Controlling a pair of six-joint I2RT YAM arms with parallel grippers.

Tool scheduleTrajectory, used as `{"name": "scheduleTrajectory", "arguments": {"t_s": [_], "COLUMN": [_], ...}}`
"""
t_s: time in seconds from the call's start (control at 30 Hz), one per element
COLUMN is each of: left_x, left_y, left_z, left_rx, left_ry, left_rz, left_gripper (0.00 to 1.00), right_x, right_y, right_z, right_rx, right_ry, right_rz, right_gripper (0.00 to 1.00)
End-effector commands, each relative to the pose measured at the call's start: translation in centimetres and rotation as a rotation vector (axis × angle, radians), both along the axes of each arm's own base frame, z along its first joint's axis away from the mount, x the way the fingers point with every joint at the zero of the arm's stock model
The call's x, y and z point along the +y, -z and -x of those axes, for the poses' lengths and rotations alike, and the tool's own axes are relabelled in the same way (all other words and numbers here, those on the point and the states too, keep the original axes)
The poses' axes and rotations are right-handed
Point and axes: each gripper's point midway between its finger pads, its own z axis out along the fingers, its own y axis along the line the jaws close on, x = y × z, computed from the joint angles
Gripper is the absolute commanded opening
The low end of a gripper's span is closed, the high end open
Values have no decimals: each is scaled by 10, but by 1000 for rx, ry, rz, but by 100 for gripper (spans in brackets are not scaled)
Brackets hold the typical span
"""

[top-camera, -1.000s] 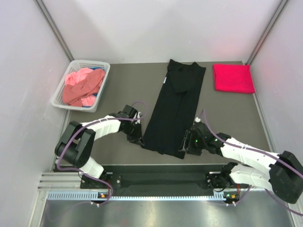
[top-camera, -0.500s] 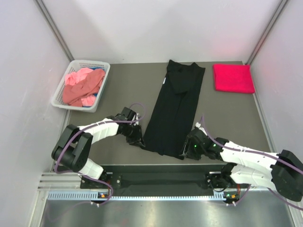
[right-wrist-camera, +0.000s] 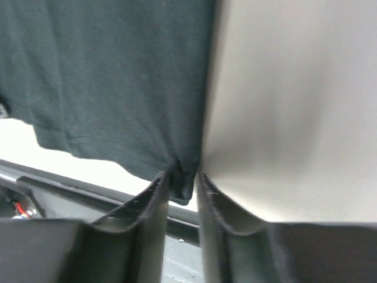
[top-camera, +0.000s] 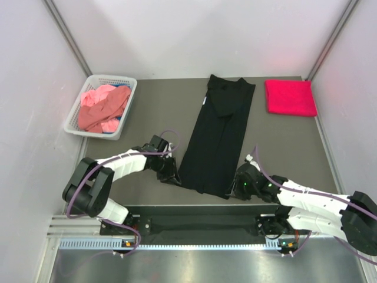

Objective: Fold and stack the t-shirts
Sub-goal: Fold the tshirt

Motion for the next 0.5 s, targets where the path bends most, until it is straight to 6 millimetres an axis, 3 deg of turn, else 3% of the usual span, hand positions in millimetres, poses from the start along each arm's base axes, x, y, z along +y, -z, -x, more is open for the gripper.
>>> {"name": "scheduleTrajectory", "arguments": {"t_s": [0.0, 0.03, 0.07, 0.3, 0.47], "left_x": [9, 9, 7, 5, -9], "left_y": [5, 3, 0, -22, -29], "left_z": [3, 2, 1, -2, 0], "left_rx": [-12, -18, -22, -69, -77], "left_ry": [-13, -17, -21, -17, 46], "left_rz": [-44, -37, -29, -1, 87], "left_gripper": [31, 32, 32, 38, 40], "right_x": [-5, -6, -10, -40, -45], "right_y": [5, 5, 6, 0, -10], "right_z": [4, 5, 7, 15, 14], "right_rx": [4, 7, 15, 13, -18], "right_ry": [7, 7, 7, 11, 20], "right_rz": [20, 25, 43, 163, 156], "right_gripper": [17, 3, 0, 0, 0]}}
